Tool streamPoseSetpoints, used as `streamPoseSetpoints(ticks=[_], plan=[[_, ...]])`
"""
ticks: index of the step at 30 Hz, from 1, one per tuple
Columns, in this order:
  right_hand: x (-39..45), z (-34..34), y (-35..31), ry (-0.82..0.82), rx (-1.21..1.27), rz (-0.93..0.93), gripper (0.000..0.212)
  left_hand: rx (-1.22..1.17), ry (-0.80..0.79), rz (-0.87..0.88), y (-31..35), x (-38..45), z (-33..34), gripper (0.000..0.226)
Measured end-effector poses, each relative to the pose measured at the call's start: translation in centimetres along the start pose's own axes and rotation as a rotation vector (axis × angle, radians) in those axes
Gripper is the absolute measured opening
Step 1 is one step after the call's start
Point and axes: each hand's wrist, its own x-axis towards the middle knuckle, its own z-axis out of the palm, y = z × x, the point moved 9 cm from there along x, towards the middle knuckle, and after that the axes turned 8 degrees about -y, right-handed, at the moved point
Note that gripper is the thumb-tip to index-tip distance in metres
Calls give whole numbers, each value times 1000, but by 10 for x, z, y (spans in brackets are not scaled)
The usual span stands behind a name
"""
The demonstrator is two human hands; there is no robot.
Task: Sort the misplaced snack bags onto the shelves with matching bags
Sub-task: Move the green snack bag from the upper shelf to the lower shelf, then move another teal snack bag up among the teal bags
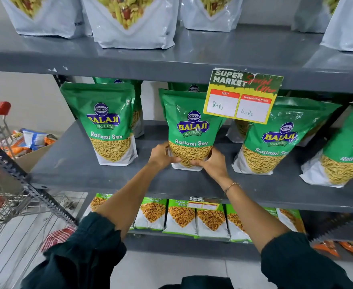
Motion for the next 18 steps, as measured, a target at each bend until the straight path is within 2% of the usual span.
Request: streamPoseSetpoints(ticks=[10, 15, 18], plan=[[2, 0, 4, -68, -4, 8, 63, -50, 13, -3, -4, 1, 6, 72], [-5, 12, 10, -179, 25, 117, 71, 35, 8, -62, -7, -8, 9, 79], [-14, 2, 10, -20, -91, 185, 63, 81, 79, -85, -9, -24, -5, 79]])
